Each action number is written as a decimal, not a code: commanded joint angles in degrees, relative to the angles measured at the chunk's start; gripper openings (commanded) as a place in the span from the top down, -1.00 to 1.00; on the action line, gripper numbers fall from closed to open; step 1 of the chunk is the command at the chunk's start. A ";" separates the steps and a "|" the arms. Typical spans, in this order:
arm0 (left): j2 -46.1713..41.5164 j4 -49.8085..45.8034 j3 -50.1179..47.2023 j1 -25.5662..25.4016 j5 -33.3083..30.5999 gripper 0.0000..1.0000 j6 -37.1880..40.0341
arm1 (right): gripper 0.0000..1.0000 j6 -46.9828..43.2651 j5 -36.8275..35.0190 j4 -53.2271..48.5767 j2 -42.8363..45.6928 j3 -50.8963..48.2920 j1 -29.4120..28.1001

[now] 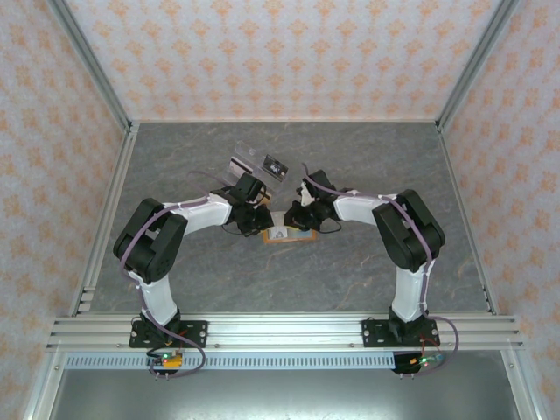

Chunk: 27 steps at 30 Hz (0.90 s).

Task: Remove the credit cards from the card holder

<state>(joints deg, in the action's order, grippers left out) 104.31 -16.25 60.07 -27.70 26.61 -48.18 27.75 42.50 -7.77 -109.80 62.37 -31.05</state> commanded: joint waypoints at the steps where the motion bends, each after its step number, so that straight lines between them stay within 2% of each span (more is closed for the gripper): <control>1: 1.71 -0.71 -0.40 -0.36 0.29 0.69 -0.92 | 0.74 1.58 4.70 5.58 0.46 -1.68 0.17; 5: 1.36 -0.76 -0.40 -0.36 0.33 0.69 -0.81 | 0.84 2.72 7.46 8.72 1.16 -2.84 0.38; 9: 0.48 -0.99 -0.48 -0.35 -0.04 0.69 -0.76 | 1.00 2.92 7.24 10.10 2.54 -4.04 0.75; 17: -1.99 -0.33 -1.41 -0.26 -0.24 0.66 -0.77 | 1.00 3.31 4.55 12.55 6.21 -7.73 2.17; 27: -3.04 -0.41 -2.02 -0.16 -0.51 0.66 -0.67 | 1.00 0.17 -2.94 5.67 7.42 -8.51 2.74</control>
<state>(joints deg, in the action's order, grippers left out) 103.22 -15.99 58.54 -27.77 26.61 -48.18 29.95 43.16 0.43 -104.29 54.19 -28.56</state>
